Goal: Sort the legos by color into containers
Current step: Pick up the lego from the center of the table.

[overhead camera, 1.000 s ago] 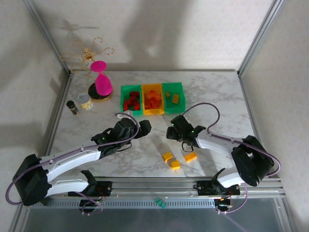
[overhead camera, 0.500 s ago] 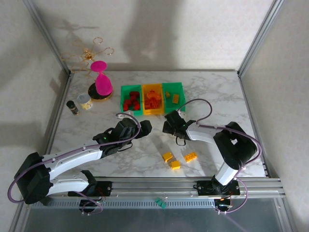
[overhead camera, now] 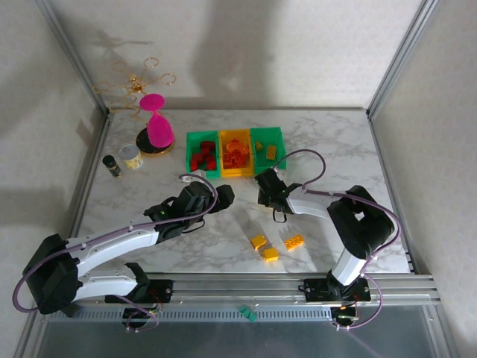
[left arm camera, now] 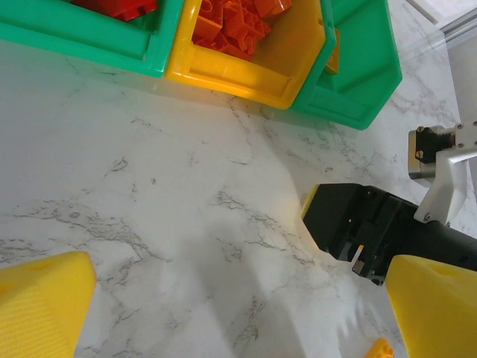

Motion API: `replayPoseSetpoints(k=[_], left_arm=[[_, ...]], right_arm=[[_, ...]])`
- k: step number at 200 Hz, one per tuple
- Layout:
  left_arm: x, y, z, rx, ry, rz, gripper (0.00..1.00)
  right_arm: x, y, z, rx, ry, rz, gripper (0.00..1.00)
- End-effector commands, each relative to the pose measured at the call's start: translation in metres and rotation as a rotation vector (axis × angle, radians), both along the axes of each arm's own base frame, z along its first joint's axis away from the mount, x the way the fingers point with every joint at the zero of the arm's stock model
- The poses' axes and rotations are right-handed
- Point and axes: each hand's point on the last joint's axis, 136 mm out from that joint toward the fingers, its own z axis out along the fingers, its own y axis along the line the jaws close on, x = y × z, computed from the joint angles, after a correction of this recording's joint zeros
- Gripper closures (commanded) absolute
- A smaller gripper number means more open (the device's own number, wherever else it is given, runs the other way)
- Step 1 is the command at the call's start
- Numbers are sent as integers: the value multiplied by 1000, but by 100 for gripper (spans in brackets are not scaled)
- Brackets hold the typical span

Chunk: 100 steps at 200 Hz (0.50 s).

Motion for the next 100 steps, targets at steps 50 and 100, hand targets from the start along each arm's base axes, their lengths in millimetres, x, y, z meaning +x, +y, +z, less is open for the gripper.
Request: replayPoseSetpoints(k=[50,100], left_arm=[[2,-1,12,-15,-28,10,0],[5,-3,20,-15,-43,9,0]], right_arm=[[5,-3,24,-19,-54,30,76],[28,1,78,69,-150,54,78]])
